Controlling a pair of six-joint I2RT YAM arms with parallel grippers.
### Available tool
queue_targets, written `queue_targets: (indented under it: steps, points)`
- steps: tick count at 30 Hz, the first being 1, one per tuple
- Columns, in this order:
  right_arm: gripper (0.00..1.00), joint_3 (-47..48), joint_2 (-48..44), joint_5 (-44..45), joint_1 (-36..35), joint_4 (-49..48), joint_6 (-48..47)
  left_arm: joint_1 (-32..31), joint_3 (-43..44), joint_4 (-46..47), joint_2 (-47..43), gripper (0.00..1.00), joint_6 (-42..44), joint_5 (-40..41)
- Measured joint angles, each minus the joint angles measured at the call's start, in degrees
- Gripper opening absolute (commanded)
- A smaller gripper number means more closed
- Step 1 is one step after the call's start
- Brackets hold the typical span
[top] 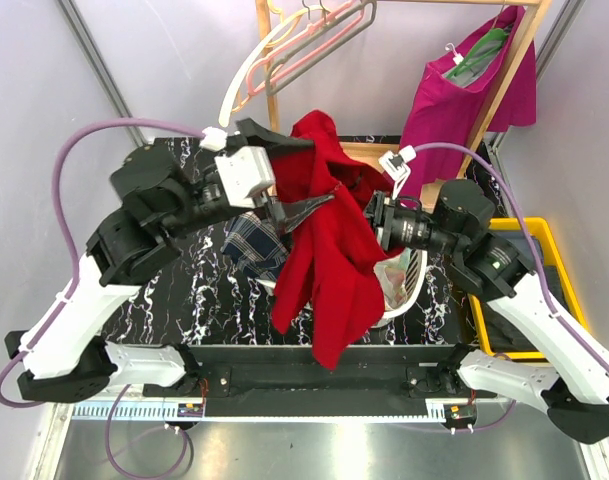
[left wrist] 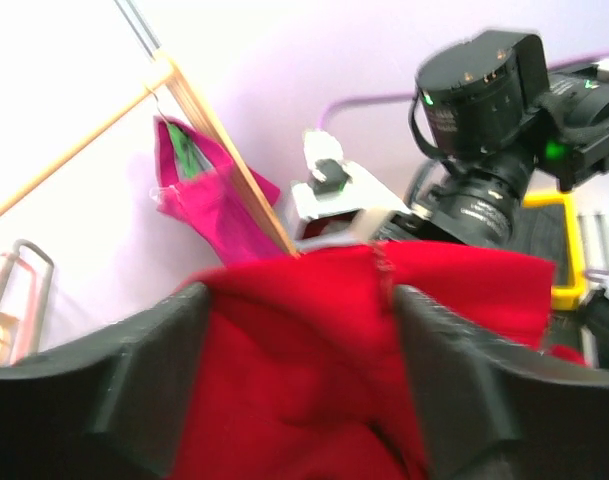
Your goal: Remove the skirt from the hanger
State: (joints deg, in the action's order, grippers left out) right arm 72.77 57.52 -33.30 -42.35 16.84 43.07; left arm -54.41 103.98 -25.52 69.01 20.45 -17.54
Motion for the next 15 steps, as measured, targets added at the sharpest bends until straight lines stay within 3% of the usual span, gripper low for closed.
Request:
queue_targets:
  steps: [9, 15]
  points:
    - [0.0, 2.05, -7.3, -0.07, -0.09, 17.59, -3.98, 0.15, -0.94, 2.84, -4.59, 0.99, 1.11, -0.22]
    - [0.0, 7.8, -5.66, 0.87, -0.2, 26.62, -8.52, 0.2, -3.8, 3.23, -7.87, 0.99, 3.58, 0.0]
